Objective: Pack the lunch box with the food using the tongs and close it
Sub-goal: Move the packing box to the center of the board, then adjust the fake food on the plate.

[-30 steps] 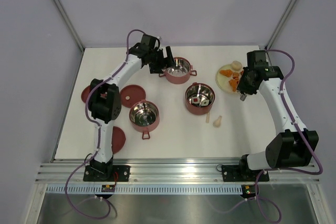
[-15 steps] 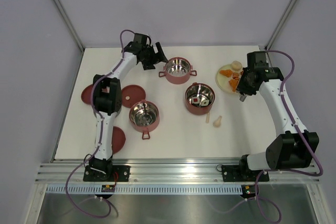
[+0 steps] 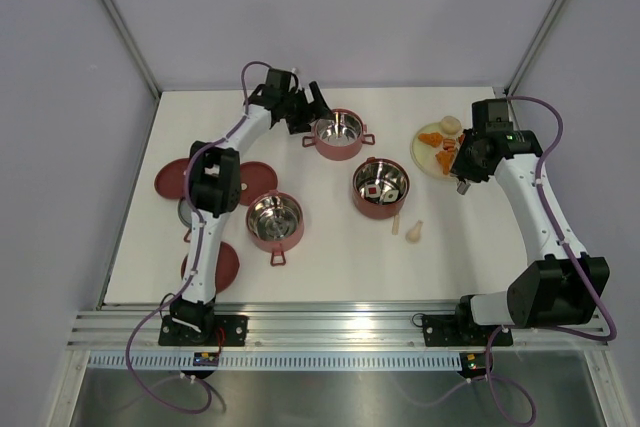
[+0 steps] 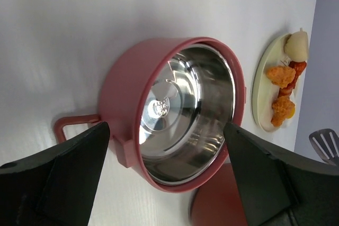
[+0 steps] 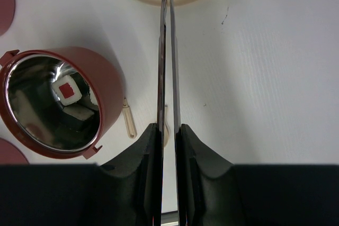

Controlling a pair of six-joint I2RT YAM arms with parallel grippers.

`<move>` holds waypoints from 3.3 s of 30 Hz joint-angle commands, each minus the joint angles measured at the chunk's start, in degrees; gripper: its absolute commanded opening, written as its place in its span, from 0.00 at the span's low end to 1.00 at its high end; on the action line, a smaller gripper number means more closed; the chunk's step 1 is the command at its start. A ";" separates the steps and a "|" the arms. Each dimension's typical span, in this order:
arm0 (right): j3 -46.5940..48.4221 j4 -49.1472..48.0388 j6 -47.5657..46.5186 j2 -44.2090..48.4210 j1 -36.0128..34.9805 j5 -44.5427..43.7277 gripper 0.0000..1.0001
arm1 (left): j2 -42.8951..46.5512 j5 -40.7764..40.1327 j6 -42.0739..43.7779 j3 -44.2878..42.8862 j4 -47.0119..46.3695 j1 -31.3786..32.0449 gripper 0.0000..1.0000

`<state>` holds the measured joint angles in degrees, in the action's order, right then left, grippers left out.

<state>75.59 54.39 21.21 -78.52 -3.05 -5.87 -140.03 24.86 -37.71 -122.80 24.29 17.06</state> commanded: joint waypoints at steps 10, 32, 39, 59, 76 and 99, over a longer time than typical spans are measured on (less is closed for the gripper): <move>-0.71 -3.06 0.14 1.35 0.32 -1.69 0.28 | 8.10 5.11 3.96 11.53 -7.86 4.03 0.93; 12.47 -7.54 -2.49 -16.56 6.83 1.30 0.38 | 32.88 -5.25 10.91 29.72 3.04 4.21 0.94; 14.59 -7.90 -2.23 -21.06 6.83 4.11 0.38 | 40.53 -7.46 10.03 37.10 4.53 4.21 0.94; 4.39 -9.31 -1.88 -15.26 3.49 6.40 0.37 | 49.76 -9.66 10.20 41.51 7.34 4.74 0.94; 2.72 -8.07 -1.35 -10.78 3.31 0.69 0.38 | 50.38 -10.89 11.17 41.24 8.49 5.79 0.94; 0.96 -9.74 0.50 -13.85 -3.54 7.80 0.35 | 49.06 -10.54 11.08 40.19 8.75 5.88 0.94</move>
<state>73.63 45.63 20.93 -91.94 -4.73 0.30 -92.18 14.72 -27.20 -81.56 34.22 22.68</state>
